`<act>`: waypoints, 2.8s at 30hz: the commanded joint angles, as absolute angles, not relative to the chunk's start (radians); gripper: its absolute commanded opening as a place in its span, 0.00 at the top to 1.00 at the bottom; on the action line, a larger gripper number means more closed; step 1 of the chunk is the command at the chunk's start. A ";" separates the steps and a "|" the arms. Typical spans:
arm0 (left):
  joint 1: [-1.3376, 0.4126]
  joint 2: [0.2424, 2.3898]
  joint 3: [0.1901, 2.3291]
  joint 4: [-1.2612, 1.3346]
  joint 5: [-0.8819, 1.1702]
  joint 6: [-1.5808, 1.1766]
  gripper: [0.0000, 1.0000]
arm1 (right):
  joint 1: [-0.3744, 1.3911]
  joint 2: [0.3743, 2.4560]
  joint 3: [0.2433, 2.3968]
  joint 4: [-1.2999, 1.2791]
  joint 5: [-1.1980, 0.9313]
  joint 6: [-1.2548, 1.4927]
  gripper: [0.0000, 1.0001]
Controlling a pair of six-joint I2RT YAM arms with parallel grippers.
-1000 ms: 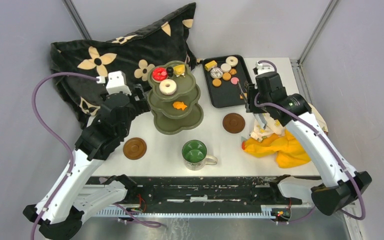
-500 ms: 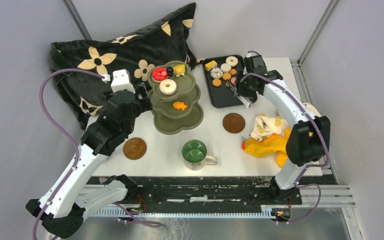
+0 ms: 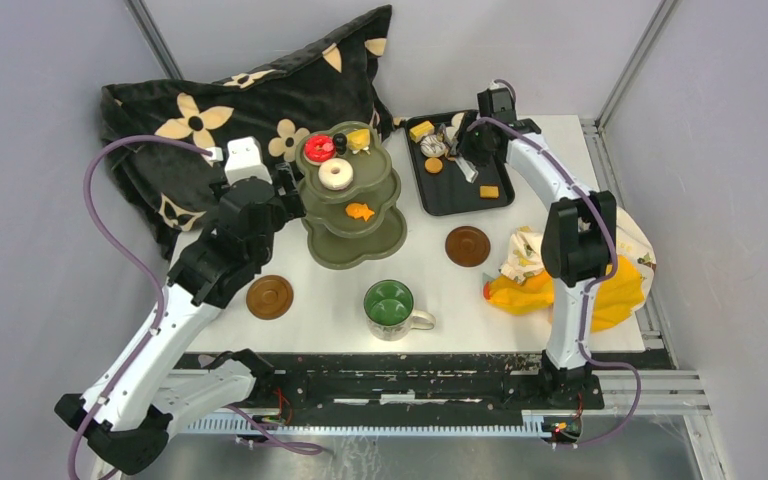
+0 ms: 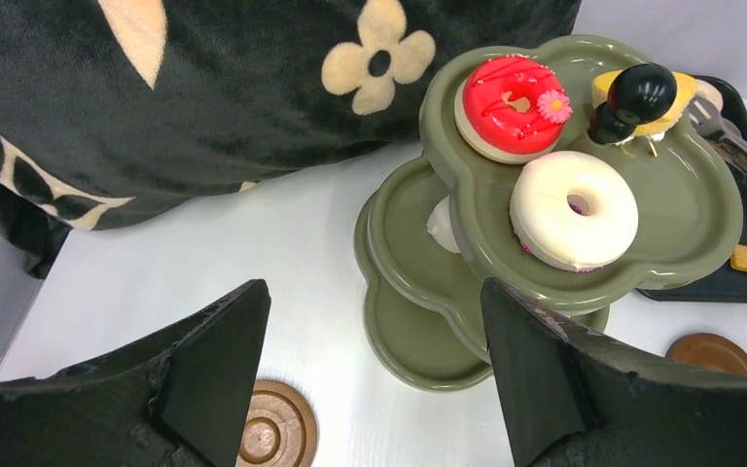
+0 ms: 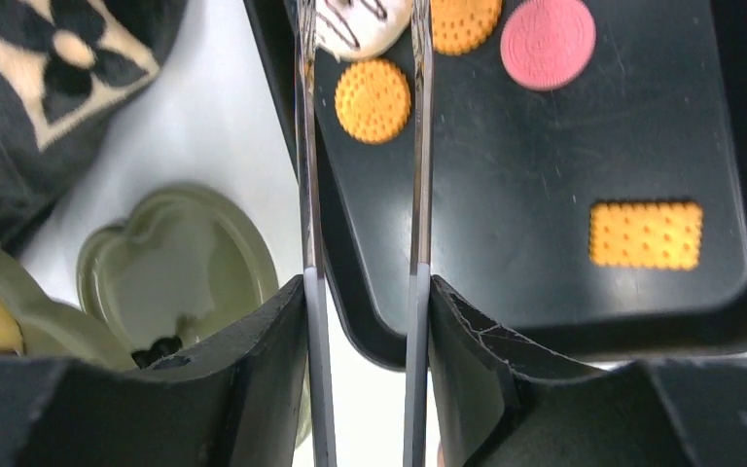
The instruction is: Serve the afternoon tea
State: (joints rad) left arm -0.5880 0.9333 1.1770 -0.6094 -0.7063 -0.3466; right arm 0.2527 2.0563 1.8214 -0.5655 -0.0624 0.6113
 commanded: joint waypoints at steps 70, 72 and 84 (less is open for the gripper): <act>-0.507 0.959 1.147 -0.510 -0.673 -0.271 0.13 | 0.238 2.189 2.092 -0.713 -0.227 0.538 0.52; -0.505 0.959 1.145 -0.510 -0.675 -0.269 0.13 | 0.239 2.202 2.106 -0.719 -0.233 0.541 0.52; -0.494 0.965 1.136 -0.507 -0.668 -0.268 0.13 | 0.230 2.171 2.070 -0.701 -0.198 0.528 0.53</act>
